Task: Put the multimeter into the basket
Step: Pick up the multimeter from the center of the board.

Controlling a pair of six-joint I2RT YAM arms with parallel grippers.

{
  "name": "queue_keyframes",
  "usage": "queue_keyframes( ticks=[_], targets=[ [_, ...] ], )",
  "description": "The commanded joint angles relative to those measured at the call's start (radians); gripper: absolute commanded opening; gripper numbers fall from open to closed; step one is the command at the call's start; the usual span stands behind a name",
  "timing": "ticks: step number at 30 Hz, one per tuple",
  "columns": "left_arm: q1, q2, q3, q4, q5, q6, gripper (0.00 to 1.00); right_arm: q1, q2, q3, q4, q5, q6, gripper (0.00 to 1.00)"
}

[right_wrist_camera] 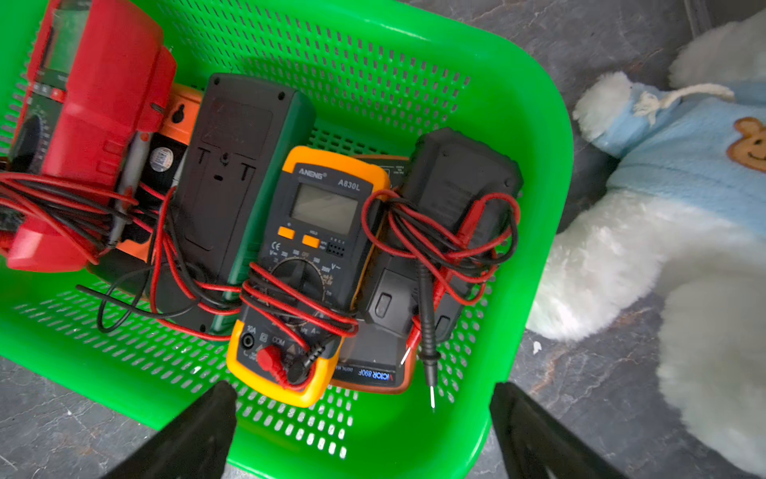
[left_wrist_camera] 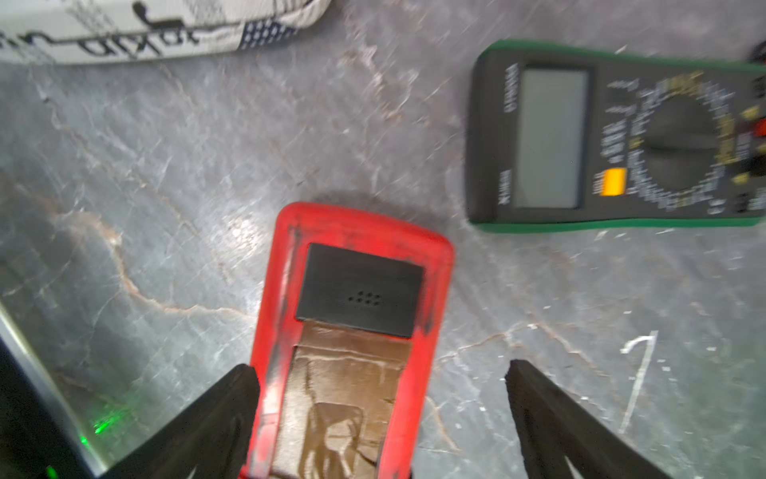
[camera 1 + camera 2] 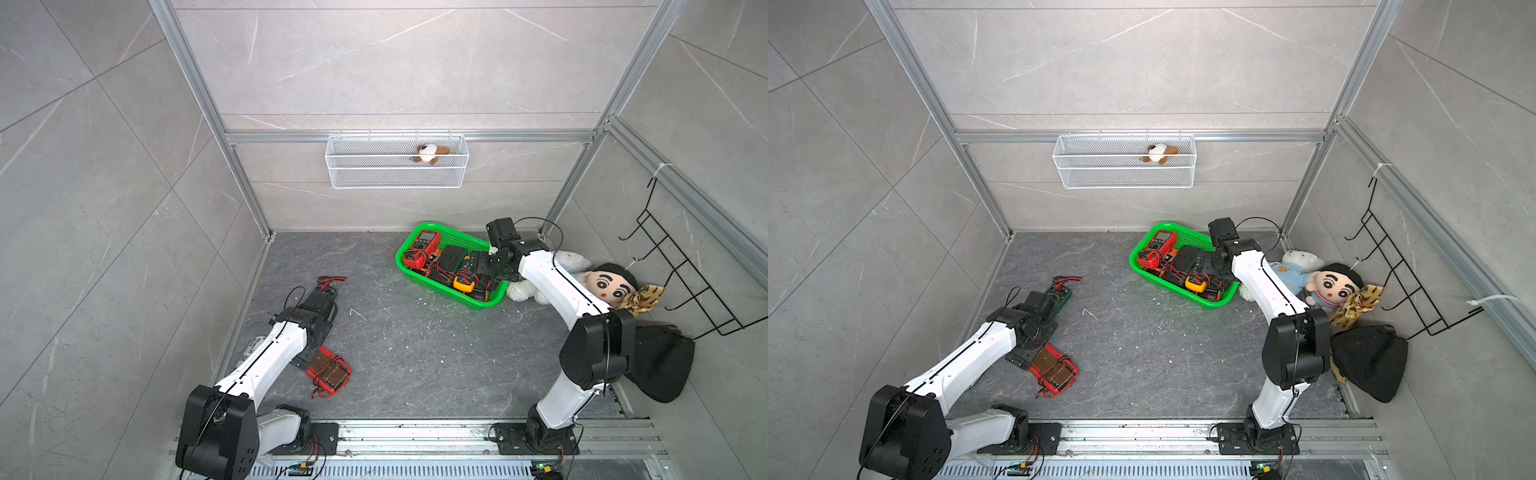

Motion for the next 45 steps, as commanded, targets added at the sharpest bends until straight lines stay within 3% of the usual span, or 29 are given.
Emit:
queue_keyframes(
  ticks=[1, 8, 16, 33, 45],
  targets=[
    [0.009, 0.002, -0.026, -0.032, 0.078, -0.004, 0.98, 0.01, -0.032, 0.044, -0.023, 0.017, -0.019, 1.0],
    [0.031, 0.017, -0.073, 0.074, 0.145, 0.062, 0.98, 0.02, -0.028, 0.054, -0.022, 0.014, -0.02, 1.0],
    [0.043, 0.127, -0.059, 0.124, 0.164, 0.121, 0.98, 0.028, -0.025, 0.06, -0.018, 0.018, -0.022, 1.0],
    [0.046, 0.239, -0.146, 0.276, 0.245, 0.121, 0.99, 0.032, -0.003, 0.09, -0.04, 0.014, -0.014, 1.0],
    [0.034, 0.149, -0.052, 0.215, 0.168, 0.126, 0.13, 0.031, 0.001, 0.112, -0.052, -0.001, 0.0, 1.0]
  ],
)
